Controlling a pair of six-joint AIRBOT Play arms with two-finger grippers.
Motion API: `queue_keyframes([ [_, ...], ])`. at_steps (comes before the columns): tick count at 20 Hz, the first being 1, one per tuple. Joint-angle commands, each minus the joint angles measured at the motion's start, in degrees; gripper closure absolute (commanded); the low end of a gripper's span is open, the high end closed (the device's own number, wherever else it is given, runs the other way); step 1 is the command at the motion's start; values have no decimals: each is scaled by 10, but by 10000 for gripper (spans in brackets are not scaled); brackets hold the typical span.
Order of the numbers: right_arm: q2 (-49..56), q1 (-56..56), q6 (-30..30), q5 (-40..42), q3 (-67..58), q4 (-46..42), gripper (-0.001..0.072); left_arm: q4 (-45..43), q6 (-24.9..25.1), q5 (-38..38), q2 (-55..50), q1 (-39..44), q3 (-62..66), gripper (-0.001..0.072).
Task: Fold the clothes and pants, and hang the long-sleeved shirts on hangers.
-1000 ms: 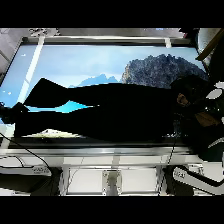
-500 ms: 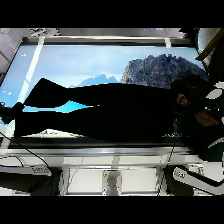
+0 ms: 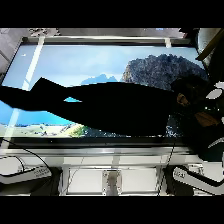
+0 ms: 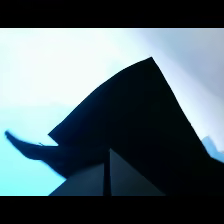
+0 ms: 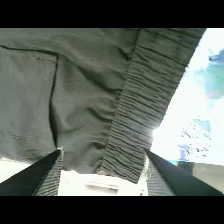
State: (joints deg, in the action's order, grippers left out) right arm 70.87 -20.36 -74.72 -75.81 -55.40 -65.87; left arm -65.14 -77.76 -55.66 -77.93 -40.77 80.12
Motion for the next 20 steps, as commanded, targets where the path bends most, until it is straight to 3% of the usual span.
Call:
queue_keyframes([
  [1,0,0,0,1,0,-2,169,-79,6,-84,50,-12,-60,701],
  [4,0,0,0,-3,0,-4,169,-97,6,-73,57,-48,-185,701],
  [7,0,0,3,-27,0,-12,169,-141,-6,-10,57,-108,-272,701],
  [9,-3,0,4,-61,0,-40,168,-166,-32,2,57,-156,-280,701],
  [13,-33,-2,5,-112,3,-100,168,-165,-32,1,58,-221,-280,700],
  [16,-66,-26,1,-73,54,-53,167,-165,-32,0,58,-221,-280,700],
  [20,-83,-119,26,-25,200,86,167,-165,-28,-1,57,-210,-280,700],
])
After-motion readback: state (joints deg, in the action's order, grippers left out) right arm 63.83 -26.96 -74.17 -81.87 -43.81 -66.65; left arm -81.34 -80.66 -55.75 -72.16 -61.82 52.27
